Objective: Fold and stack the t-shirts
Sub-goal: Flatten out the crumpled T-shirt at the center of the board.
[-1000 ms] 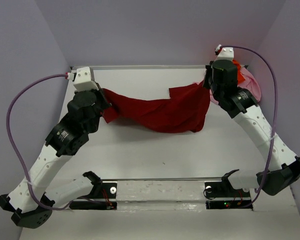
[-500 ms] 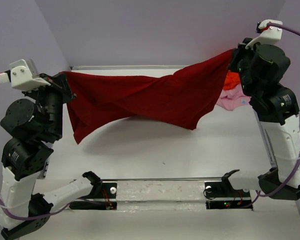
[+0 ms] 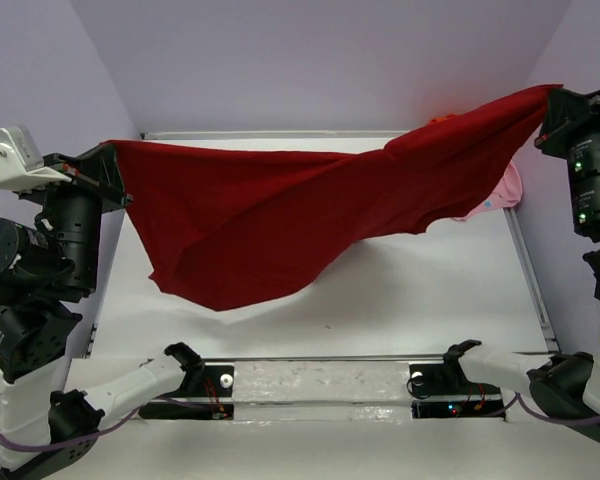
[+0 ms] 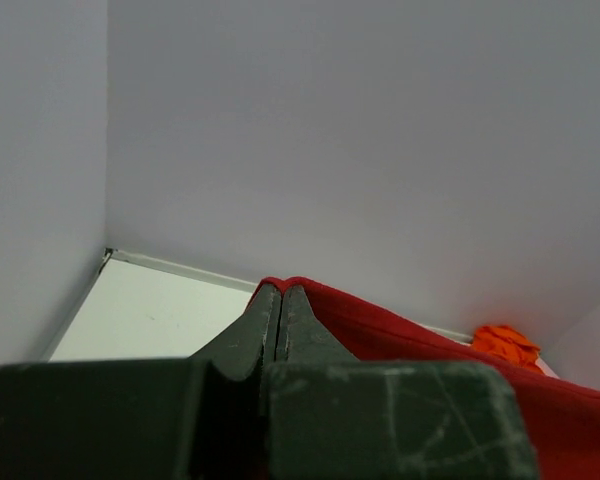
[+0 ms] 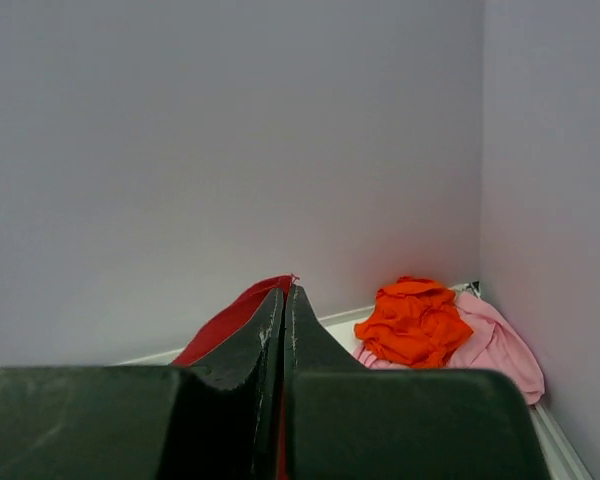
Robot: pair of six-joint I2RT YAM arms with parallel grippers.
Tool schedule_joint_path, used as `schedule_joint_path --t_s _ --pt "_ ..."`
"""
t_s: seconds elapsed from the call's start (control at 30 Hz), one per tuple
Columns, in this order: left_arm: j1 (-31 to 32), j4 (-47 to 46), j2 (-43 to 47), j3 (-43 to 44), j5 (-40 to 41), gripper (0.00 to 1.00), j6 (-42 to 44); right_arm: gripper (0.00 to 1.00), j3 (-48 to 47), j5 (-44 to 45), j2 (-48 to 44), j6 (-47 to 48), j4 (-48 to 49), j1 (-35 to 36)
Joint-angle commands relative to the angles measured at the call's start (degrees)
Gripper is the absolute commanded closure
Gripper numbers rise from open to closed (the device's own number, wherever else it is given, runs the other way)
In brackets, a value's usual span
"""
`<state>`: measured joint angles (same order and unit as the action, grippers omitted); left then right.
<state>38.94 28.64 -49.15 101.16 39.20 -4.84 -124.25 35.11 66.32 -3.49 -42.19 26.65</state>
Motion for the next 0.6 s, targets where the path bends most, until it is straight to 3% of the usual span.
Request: schedule_joint_path --t_s 0.0,0.2,0.3,0.37,0.43,0.57 --pt "0.17 -5.43 -0.16 -0.78 -0.27 1.00 2.73 1.00 -1.62 -1.27 0.73 1.38 0.45 -0.29" --pt "-0.26 -15.97 -4.37 -13.51 -0.61 1.00 3.26 1.00 6.02 -8.92 7.93 -6.43 4.39 -0.98" --pt "-5.77 -20.10 -9.19 -16.25 -6.73 1.00 1.95 1.00 7.44 -15.67 15.37 -10.11 7.38 -6.58" --pt "-11.49 -21.17 -11.75 -17.22 -11.76 1.00 0.01 1.00 6.47 -20.26 19.96 -12.33 7.39 -9.07" --pt "-13.36 -24.59 -15.18 -17.50 -9.41 1.00 0.44 1.00 4.47 -22.01 25.85 -13.12 8.71 -11.88" --pt "-19.76 -24.43 -24.31 -11.36 -12.56 1.00 -2.71 1.00 -4.75 -22.72 36.31 -12.60 6.78 -15.13"
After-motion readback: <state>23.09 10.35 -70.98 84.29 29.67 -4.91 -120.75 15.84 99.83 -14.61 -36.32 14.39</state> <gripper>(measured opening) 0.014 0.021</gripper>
